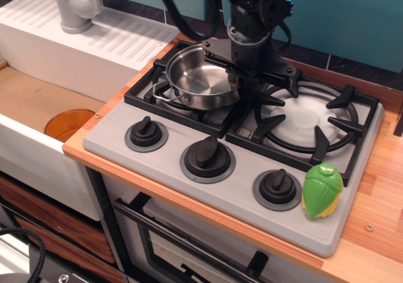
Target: Put pot or pan on stove and put corncob in pot or pan
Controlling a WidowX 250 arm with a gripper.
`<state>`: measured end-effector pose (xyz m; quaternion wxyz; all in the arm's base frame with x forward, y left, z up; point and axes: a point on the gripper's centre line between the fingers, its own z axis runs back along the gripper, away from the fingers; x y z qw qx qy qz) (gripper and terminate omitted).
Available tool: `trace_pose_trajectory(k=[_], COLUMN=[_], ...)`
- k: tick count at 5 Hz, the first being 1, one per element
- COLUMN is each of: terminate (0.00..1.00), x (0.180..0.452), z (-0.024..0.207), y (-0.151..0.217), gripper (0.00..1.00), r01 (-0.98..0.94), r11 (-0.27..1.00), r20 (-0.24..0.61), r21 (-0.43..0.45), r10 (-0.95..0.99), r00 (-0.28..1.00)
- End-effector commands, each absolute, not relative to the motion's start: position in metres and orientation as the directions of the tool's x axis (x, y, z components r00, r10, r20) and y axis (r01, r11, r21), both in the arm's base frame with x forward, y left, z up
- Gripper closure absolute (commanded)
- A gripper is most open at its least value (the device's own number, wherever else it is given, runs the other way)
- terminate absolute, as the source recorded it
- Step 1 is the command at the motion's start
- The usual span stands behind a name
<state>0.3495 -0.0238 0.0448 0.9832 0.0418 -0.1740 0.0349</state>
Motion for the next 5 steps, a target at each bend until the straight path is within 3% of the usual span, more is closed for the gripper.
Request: trace_pose_trajectory(k=[1, 3, 5], terminate=[0.0, 0.0, 0.0], x=[0.345, 0.333, 0.338], z=[0.106, 0.12, 0.105], y=[-0.049, -0.089, -0.129], gripper=[1.0, 1.0, 1.0], r01=[-0.094, -0.144, -0.183], r11=[0.993, 0.984, 0.978], r20=[0.367, 0.369, 0.407], r21=[0.077, 0.108, 0.105], r10=[0.059, 0.095, 0.126], r00=[0.928, 0.925, 0.905])
